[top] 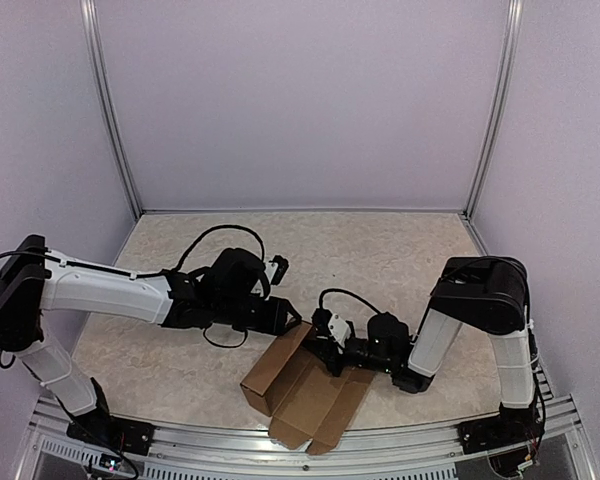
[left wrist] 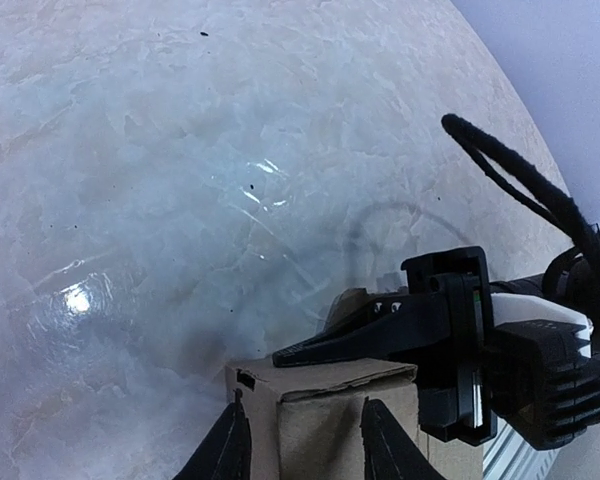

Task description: Fold the paper box

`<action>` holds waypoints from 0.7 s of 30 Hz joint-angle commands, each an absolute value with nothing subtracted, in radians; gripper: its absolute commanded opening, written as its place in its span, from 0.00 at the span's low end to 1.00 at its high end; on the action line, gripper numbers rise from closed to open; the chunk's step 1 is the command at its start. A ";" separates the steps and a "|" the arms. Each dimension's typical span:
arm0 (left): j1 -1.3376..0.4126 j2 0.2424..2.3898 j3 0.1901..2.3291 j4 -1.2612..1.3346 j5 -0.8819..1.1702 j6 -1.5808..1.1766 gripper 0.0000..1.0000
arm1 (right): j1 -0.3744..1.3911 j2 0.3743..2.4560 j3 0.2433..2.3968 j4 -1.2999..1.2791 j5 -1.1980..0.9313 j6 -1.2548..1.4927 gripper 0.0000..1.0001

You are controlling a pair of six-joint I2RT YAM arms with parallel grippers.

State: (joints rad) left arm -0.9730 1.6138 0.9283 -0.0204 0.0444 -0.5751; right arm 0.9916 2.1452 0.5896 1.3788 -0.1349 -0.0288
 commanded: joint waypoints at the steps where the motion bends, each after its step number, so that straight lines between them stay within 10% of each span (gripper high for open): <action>1: -0.988 1.642 0.969 -0.068 0.029 -0.558 0.36 | 0.983 2.142 0.566 1.600 -0.127 -0.045 0.19; 21: -1.000 1.693 1.000 -0.104 0.020 -0.560 0.29 | 0.983 2.141 0.633 1.600 -0.120 -0.054 0.23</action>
